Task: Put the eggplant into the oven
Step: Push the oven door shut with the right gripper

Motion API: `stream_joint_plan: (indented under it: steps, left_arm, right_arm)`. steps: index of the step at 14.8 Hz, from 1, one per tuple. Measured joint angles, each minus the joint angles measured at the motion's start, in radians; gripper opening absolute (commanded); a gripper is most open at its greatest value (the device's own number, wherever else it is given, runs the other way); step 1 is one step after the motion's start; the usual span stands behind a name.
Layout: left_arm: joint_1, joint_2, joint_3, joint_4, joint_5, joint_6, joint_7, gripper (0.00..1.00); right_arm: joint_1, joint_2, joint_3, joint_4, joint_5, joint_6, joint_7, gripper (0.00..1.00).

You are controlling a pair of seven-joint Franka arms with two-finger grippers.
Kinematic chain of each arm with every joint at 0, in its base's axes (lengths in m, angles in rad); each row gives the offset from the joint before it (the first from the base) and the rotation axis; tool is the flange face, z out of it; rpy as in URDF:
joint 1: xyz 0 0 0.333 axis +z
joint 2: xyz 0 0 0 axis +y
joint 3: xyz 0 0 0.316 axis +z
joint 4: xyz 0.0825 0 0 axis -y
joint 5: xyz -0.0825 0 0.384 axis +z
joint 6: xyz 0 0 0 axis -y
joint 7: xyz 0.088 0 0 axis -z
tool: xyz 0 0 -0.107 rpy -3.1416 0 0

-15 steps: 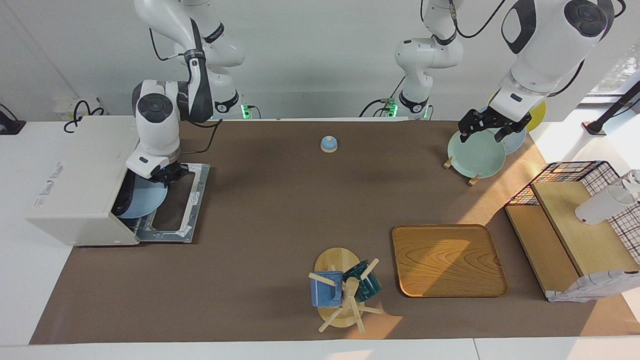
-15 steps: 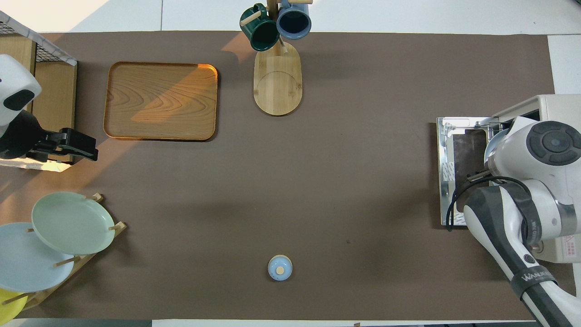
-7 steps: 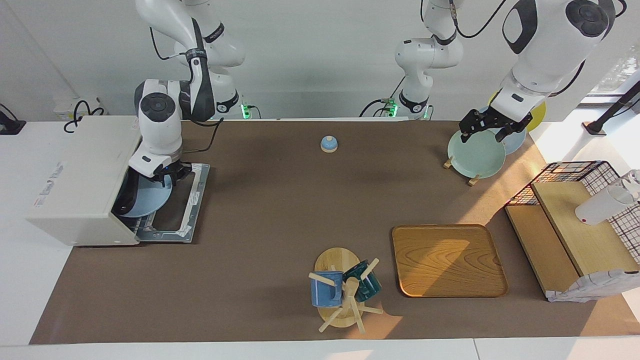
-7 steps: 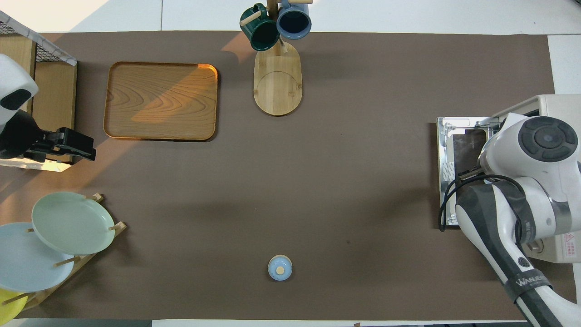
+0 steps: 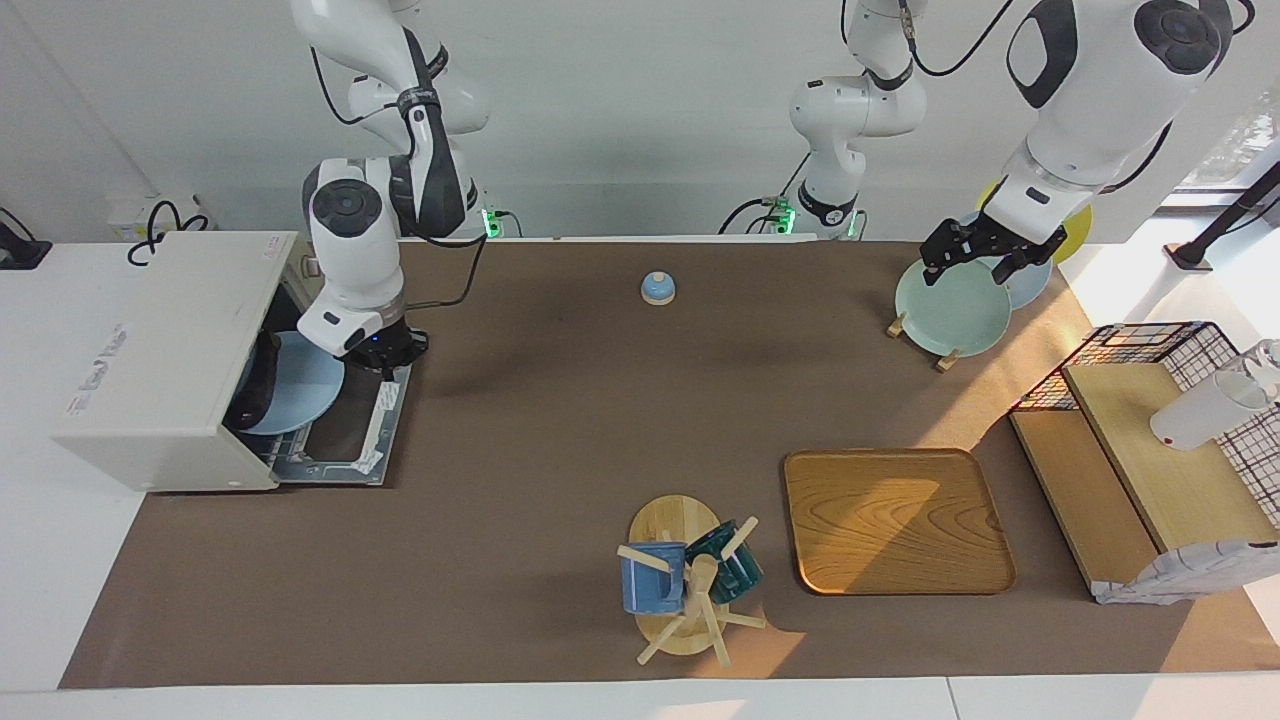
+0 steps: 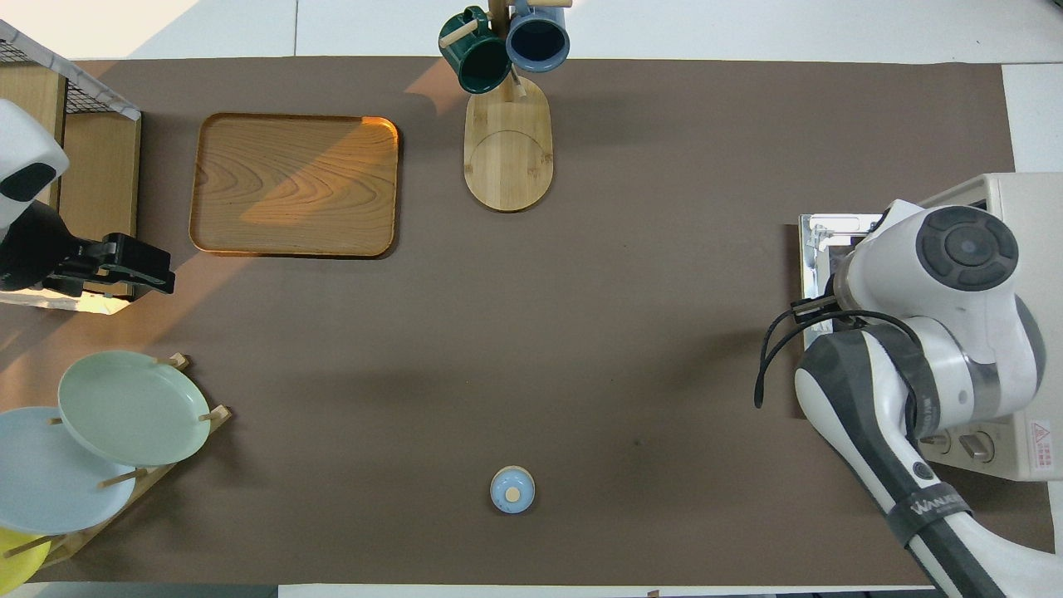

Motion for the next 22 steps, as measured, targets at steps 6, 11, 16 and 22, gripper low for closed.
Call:
stream_joint_plan:
  steps: [6,11,16,22]
  left_arm:
    - [0.0,0.0,0.0,0.0,0.0,0.0,0.0,1.0]
    - [0.0,0.0,0.0,0.0,0.0,0.0,0.0,1.0]
    - [0.0,0.0,0.0,0.0,0.0,0.0,0.0,1.0]
    - [0.0,0.0,0.0,0.0,0.0,0.0,0.0,1.0]
  right_arm:
    - [0.072,0.085,0.001,-0.02,-0.014,0.082,0.153,0.0]
    - [0.054,0.102,-0.007,-0.021,-0.063,0.087,0.152,0.0]
    - [0.04,0.106,-0.008,-0.028,-0.083,0.089,0.151,0.0]
    - [0.015,0.107,-0.008,-0.048,-0.098,0.115,0.145,0.0]
